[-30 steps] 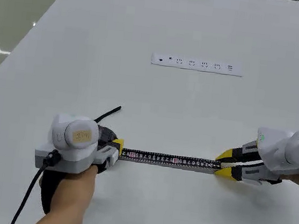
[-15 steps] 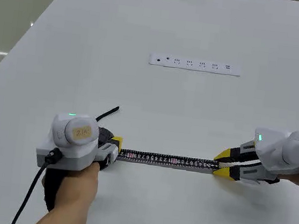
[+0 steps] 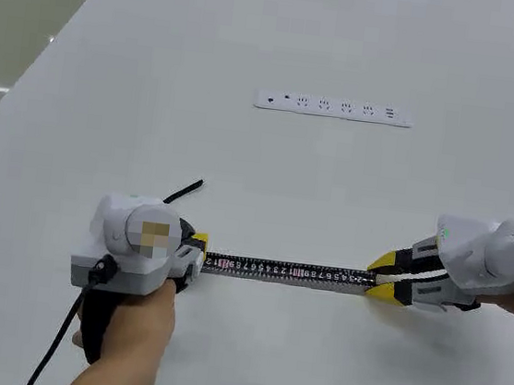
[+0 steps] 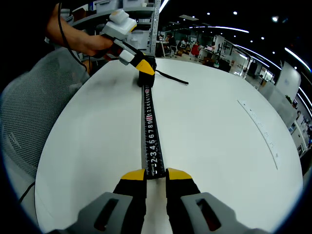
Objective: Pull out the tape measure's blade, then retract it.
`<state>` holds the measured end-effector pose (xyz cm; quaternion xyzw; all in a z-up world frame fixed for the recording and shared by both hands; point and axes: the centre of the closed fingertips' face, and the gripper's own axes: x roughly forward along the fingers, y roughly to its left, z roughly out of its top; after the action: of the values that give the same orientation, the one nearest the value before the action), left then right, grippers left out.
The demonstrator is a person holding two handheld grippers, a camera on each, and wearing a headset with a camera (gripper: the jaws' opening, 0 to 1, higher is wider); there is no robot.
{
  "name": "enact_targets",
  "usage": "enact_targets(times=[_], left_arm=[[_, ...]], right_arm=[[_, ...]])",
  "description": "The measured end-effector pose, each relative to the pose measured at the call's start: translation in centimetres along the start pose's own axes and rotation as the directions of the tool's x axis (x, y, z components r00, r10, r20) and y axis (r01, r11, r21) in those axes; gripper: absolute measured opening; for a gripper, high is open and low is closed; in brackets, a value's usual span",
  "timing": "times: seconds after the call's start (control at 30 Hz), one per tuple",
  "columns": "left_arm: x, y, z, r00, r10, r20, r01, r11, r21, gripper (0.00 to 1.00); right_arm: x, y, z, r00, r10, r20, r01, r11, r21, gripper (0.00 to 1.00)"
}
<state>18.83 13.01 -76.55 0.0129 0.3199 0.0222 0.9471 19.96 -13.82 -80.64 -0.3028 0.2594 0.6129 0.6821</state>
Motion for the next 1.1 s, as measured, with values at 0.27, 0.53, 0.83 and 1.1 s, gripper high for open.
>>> enact_targets(times=[0.27, 0.53, 0.83, 1.1], left_arm=[[0.0, 0.1, 0.0, 0.9999, 0.016, -0.005, -0.016, 1.000, 0.016, 0.58], [0.1, 0.1, 0.1, 0.9997, 0.022, -0.006, -0.021, 0.999, 0.038, 0.57], [0.5, 0.2, 0.0, 0.9998, 0.017, -0.005, -0.017, 0.999, 0.039, 0.57], [0.5, 0.2, 0.0, 0.9998, 0.018, 0.011, -0.018, 1.000, 0.015, 0.58]], right_arm=[[-0.3, 0.2, 0.6, 1.0000, -0.005, 0.007, 0.005, 1.000, -0.003, 0.14], [-0.2, 0.2, 0.7, 1.0000, -0.002, 0.009, 0.002, 1.000, -0.009, 0.14], [0.0, 0.1, 0.8, 0.9999, -0.003, 0.011, 0.003, 1.000, -0.014, 0.14], [-0.1, 0.0, 1.0, 0.9999, -0.006, 0.012, 0.006, 1.000, -0.019, 0.14]])
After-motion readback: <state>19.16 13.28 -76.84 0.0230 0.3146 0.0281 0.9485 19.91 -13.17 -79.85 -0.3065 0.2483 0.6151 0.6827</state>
